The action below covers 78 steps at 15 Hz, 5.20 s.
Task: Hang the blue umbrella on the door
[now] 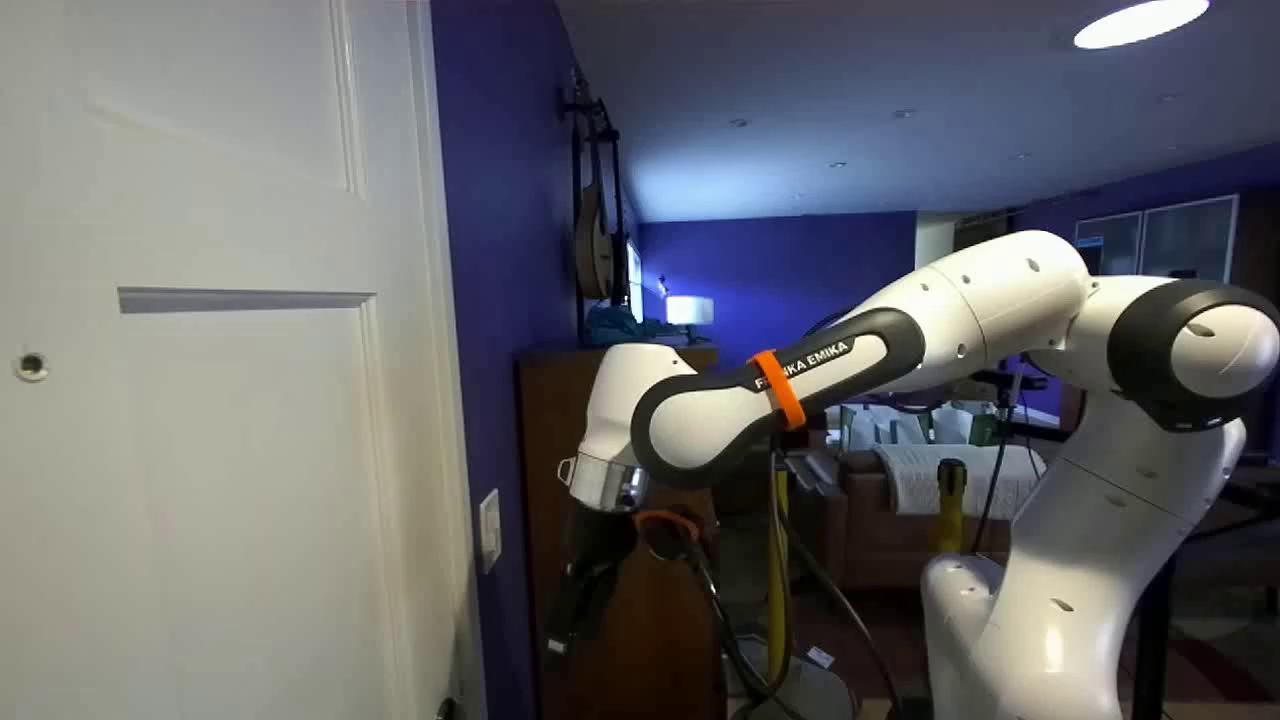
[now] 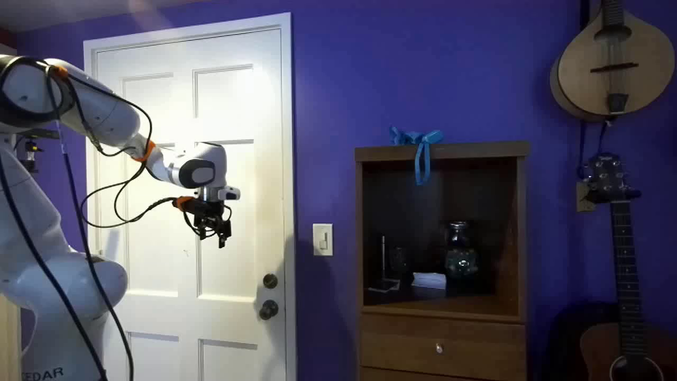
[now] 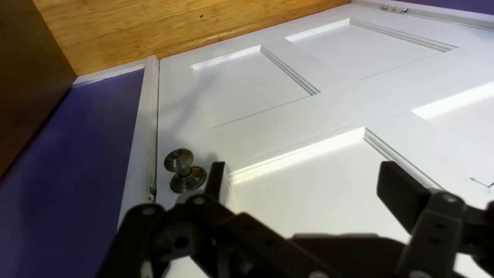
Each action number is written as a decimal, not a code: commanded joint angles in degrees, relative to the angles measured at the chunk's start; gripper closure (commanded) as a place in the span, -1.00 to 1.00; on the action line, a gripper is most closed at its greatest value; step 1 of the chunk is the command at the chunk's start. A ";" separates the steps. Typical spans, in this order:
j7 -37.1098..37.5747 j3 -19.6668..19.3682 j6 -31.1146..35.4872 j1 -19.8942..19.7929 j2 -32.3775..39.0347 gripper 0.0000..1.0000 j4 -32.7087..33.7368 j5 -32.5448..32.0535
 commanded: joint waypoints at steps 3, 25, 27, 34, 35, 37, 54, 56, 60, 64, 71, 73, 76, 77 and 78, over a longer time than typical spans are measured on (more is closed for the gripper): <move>-0.14 0.38 -0.23 -0.43 -0.01 -1.00 0.14 0.20; -10.68 -6.68 -3.22 -17.87 -0.61 -1.00 16.40 -36.81; -10.68 -6.63 -3.22 -17.86 -0.49 -1.00 16.40 -36.85; -18.18 -11.16 -1.50 -17.05 1.27 -1.00 25.71 -35.83; -19.84 -12.42 -0.76 -17.01 2.10 -1.00 27.87 -35.58; -23.97 -15.48 0.62 -16.35 4.05 -1.00 32.12 -33.76; -33.26 -23.95 4.48 -17.47 13.41 -1.00 47.14 -24.58; -39.42 -25.86 4.38 -17.18 15.51 -1.00 49.72 -23.71; -56.21 -29.88 3.65 -17.65 20.46 -1.00 55.52 -16.88; -65.60 -32.33 3.42 -20.51 25.75 -1.00 61.73 -6.06; -63.75 -28.77 4.48 -23.65 24.38 -1.00 58.96 -7.45; -63.74 -28.71 4.48 -23.65 24.38 -1.00 58.96 -7.45; -65.33 -29.88 3.56 -25.35 28.51 -1.00 63.31 -5.55; -65.30 -29.85 4.51 -26.15 29.48 -1.00 63.99 -6.41; -65.88 -29.84 4.34 -27.09 30.56 -1.00 64.71 -6.61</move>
